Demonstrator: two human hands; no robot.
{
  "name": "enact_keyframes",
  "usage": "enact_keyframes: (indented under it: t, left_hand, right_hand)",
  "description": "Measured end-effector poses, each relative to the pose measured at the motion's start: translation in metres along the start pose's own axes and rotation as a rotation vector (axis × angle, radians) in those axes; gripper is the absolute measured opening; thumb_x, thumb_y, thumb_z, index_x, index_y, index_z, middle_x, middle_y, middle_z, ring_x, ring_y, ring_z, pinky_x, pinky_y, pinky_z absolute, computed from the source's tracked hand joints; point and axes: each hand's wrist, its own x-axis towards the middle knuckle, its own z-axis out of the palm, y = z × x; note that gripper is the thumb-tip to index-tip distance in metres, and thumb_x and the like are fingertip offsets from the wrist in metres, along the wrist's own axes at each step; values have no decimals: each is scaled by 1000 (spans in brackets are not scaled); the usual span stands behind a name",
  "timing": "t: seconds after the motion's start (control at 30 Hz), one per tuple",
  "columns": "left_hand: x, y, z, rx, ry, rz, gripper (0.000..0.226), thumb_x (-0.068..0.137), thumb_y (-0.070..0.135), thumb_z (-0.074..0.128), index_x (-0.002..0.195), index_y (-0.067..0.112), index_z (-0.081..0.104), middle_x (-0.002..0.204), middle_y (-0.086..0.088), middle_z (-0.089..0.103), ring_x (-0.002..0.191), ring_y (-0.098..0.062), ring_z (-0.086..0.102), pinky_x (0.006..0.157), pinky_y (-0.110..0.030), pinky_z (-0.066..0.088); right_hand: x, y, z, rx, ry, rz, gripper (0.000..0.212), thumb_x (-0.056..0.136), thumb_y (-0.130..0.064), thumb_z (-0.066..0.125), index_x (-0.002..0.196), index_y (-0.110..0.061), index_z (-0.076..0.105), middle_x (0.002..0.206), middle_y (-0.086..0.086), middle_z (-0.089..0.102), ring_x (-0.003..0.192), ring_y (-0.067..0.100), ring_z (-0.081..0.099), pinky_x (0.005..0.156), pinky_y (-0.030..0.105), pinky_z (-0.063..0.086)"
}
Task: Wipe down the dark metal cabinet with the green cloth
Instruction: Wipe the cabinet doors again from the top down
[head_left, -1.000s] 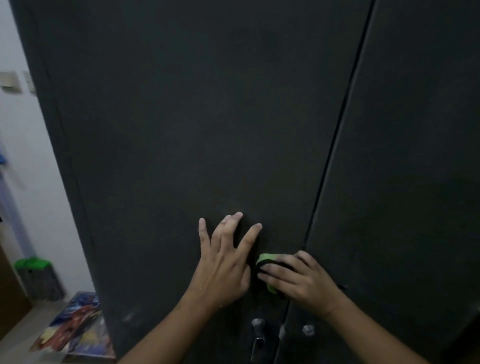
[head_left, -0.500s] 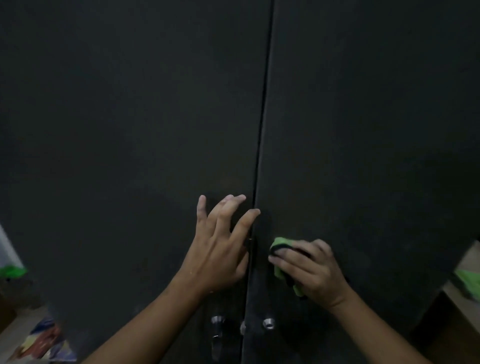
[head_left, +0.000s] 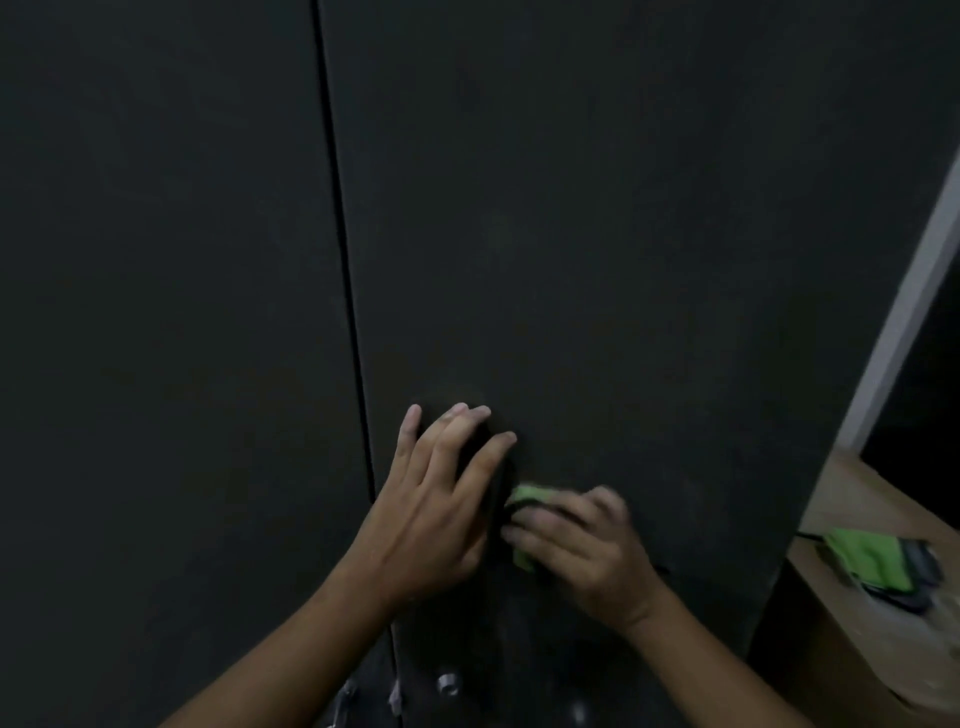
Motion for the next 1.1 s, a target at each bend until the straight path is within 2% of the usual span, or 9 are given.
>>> enact_keyframes:
  t: [0.17, 0.23, 0.37, 0.53, 0.67, 0.8, 0.9, 1.0, 1.1]
  left_hand:
    - [22, 21, 9, 114, -37, 22, 71, 83, 40, 43, 150, 18, 36, 155, -17, 25, 144, -33, 25, 116, -62, 7]
    - [32, 29, 13, 177, -30, 20, 72, 87, 41, 46, 154, 22, 28, 160, -15, 18, 147, -31, 20, 115, -66, 5]
    - [53, 42, 18, 252, 20, 6, 73, 91, 42, 53, 155, 28, 21, 162, -14, 13, 150, -29, 10, 109, -75, 2]
    - [80, 60, 21, 227, 83, -4, 78, 87, 39, 56, 155, 26, 22, 162, -14, 8, 151, -27, 5, 108, -76, 0]
    - [114, 71, 14, 208, 160, -1, 73, 87, 35, 50, 155, 23, 25, 161, -14, 14, 150, -28, 11, 109, -74, -1]
    - [130, 69, 11, 202, 224, 20, 72, 85, 29, 54, 152, 21, 32, 158, -12, 21, 148, -28, 18, 111, -71, -2]
    - [126, 62, 13, 247, 255, 72, 72, 86, 30, 56, 153, 22, 30, 160, -12, 20, 149, -27, 17, 114, -67, 3]
    - [126, 62, 16, 267, 283, 82, 71, 85, 29, 57, 152, 21, 33, 159, -11, 22, 148, -27, 19, 115, -66, 7]
    - [127, 61, 21, 308, 298, 89, 70, 87, 31, 52, 153, 20, 31, 160, -13, 20, 149, -29, 17, 114, -67, 8]
  right_hand:
    - [-53, 17, -10, -75, -114, -24, 29, 103, -29, 53, 127, -36, 66, 134, -18, 60, 115, 13, 61, 83, 37, 41]
    - [-70, 34, -21, -111, -87, 109, 36, 105, -27, 40, 133, -36, 61, 137, -18, 58, 114, 13, 57, 84, 39, 39]
    - [-78, 81, -47, -175, 94, 507, 46, 91, -13, 45, 132, -27, 58, 128, 1, 63, 111, 29, 58, 93, 43, 38]
    - [-28, 122, -75, -151, 361, 832, 49, 76, 1, 62, 124, -6, 67, 127, 14, 63, 111, 39, 53, 110, 22, 27]
    - [-9, 94, -53, -42, 242, 483, 37, 91, -6, 60, 126, -16, 66, 130, 6, 64, 118, 33, 57, 103, 45, 41]
    - [-39, 62, -39, 22, -35, 58, 29, 106, -22, 47, 126, -26, 67, 134, -9, 61, 119, 21, 55, 85, 37, 43]
    - [-71, 73, -46, -8, -118, 14, 31, 104, -21, 53, 132, -28, 65, 139, -13, 58, 122, 17, 58, 84, 36, 47]
    - [-86, 101, -60, -43, 7, 261, 40, 99, -13, 50, 135, -28, 63, 140, -11, 56, 122, 20, 55, 87, 43, 48]
    - [-61, 124, -72, -97, 380, 797, 48, 87, 0, 58, 131, -19, 62, 134, -4, 57, 122, 23, 51, 105, 39, 40]
